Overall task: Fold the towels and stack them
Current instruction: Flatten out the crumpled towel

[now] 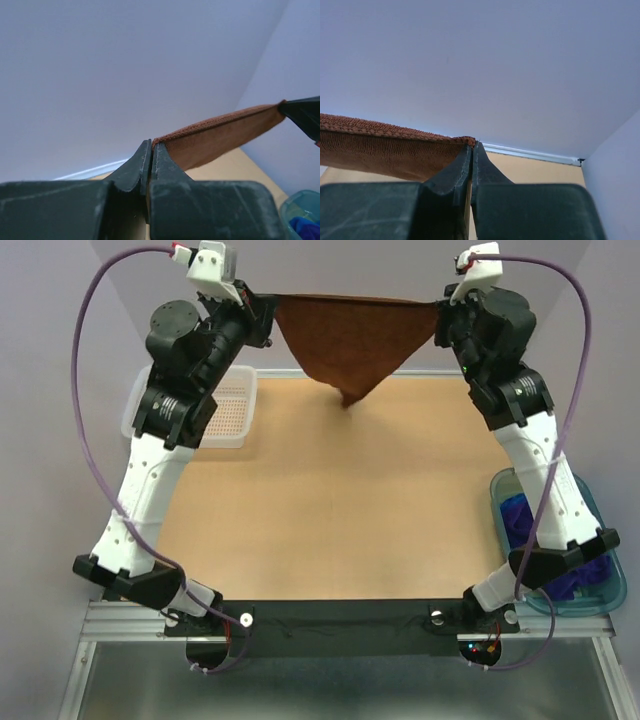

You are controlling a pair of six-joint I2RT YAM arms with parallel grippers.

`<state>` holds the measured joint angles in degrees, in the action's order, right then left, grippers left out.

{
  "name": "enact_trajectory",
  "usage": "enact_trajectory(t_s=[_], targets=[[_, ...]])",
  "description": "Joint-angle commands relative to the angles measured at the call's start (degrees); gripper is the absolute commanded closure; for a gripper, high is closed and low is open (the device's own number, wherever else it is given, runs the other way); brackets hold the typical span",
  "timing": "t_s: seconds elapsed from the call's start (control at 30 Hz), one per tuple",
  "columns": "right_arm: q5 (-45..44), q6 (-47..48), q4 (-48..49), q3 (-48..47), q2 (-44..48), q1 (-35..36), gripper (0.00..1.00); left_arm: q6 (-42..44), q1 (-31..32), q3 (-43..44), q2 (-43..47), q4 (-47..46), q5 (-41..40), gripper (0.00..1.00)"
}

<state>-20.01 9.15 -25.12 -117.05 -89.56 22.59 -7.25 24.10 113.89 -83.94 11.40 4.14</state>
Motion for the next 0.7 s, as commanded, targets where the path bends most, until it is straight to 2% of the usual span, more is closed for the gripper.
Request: enact_trajectory(t_s=[0.0, 0.17, 0.33, 0.57, 0.67], targets=[[0.4, 7.0, -0.7, 1.5, 8.1, -1.1, 1.0, 4.1, 0.6, -3.2, 9.3, -8.1, -0.5, 1.0], [9.8, 9.3, -0.3, 8.1, 20.0, -1.1, 1.0, 3.9, 1.7, -10.9, 19.1, -12.4, 2.8, 1.0], [13.8, 9.7, -0.4, 10.1, 27.1, -1.1, 1.0, 2.5, 2.0, -13.7, 24.2, -12.7, 6.0, 1.0], [13.2, 9.3, -0.4, 9.1, 27.4, -1.1, 1.0, 0.1, 1.9, -14.9, 25.2, -13.0, 4.7, 1.0], [8.0, 9.9, -0.4, 9.9, 23.9, -1.1, 1.0, -0.6, 2.0, -17.0, 22.3, -11.6, -1.5, 1.0]])
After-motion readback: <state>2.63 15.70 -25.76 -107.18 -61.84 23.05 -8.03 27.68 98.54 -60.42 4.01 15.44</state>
